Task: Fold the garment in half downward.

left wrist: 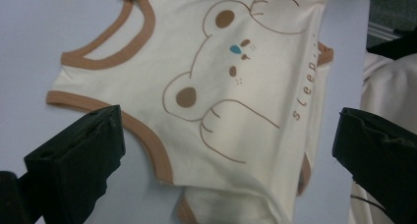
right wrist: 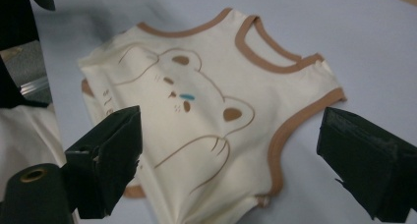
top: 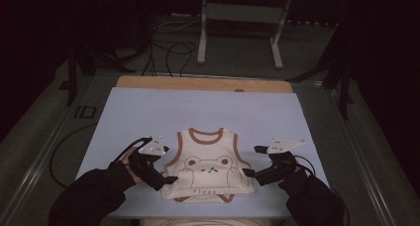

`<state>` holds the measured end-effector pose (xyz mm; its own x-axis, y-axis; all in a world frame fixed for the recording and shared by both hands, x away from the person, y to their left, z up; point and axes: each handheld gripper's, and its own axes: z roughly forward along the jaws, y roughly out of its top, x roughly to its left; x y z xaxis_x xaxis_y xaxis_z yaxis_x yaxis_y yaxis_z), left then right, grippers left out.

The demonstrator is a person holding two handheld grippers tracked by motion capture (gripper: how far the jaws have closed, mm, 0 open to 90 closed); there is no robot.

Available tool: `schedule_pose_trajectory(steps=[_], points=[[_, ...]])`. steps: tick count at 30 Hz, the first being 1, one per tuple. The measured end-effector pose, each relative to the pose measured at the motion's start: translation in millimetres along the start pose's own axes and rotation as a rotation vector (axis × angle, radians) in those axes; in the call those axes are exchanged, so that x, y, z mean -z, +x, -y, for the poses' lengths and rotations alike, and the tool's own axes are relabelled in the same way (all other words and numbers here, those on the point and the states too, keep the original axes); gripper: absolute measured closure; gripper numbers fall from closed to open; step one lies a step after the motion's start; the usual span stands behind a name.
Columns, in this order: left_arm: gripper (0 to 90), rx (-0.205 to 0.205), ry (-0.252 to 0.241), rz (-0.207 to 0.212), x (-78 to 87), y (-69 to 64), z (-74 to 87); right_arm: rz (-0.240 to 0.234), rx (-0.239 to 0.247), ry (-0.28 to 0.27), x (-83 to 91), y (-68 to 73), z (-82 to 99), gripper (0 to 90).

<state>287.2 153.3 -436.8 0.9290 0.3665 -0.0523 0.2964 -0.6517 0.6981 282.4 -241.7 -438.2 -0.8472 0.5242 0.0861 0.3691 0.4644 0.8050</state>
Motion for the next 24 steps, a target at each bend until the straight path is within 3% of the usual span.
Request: schedule_pose_trajectory(steps=[10, 15, 24], points=[[0.0, -0.010, -0.013, -0.005, 3.0, 14.2, -11.9, 0.009, 0.010, -0.013, -5.1, -12.7, -13.9, 9.0], [0.0, -0.016, -0.009, -0.028, 1.8, 20.8, -17.7, 0.021, 0.026, -0.012, -8.3, -16.9, -18.3, 8.9], [0.0, -0.007, -0.003, -0.039, -6.9, 38.1, -24.9, 0.035, -0.003, -0.028, -18.3, -35.3, -26.5, 8.9]])
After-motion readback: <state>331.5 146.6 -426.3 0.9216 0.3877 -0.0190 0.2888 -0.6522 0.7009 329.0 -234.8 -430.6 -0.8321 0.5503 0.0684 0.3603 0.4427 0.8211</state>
